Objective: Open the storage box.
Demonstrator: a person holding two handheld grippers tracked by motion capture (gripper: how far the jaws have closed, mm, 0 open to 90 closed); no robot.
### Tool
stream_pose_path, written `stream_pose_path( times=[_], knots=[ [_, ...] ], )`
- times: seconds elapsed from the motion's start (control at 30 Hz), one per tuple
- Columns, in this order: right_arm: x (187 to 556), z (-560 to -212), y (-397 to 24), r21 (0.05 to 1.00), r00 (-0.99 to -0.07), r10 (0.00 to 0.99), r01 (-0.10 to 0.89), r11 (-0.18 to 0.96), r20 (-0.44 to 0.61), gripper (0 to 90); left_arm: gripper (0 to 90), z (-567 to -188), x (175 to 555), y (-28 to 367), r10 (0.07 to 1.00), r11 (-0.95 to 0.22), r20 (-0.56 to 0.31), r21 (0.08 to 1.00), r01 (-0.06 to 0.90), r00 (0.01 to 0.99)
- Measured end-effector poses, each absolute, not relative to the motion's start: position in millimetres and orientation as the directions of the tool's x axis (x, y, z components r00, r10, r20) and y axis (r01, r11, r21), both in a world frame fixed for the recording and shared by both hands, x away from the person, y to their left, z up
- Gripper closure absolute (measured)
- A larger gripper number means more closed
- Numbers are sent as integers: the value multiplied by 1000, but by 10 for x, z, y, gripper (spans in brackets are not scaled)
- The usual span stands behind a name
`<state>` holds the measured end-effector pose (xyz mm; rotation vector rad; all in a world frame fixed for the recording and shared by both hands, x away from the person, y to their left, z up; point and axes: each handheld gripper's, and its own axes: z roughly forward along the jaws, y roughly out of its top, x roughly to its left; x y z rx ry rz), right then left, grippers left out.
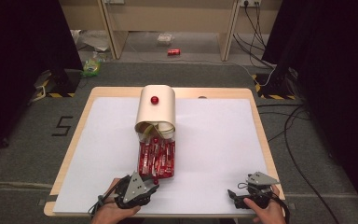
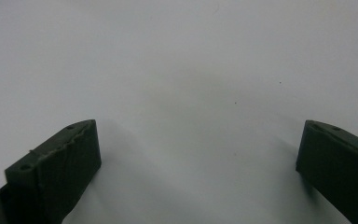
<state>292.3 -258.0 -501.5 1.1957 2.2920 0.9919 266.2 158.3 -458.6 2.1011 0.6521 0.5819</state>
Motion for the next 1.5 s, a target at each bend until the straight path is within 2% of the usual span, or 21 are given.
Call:
stream_pose_path(
  times=[0.33,0.97,1.27,1.5],
  knots=[
    [2924,-5013,-2578,729,-570,822,561,391,-2,1,508,-4567,2676,1624,645,-466,115,843,269,756],
    [2924,-5015,-2580,731,-571,821,559,391,-3,1,460,-4427,2777,1692,757,-322,46,894,310,652],
    [2925,-5016,-2582,731,-573,820,558,393,-4,1,454,-4404,2864,1646,786,-320,66,895,312,615],
    [2919,-5018,-2580,732,-569,822,561,387,2,1,457,-4402,2933,1637,802,-294,44,897,330,595]
  ],
)
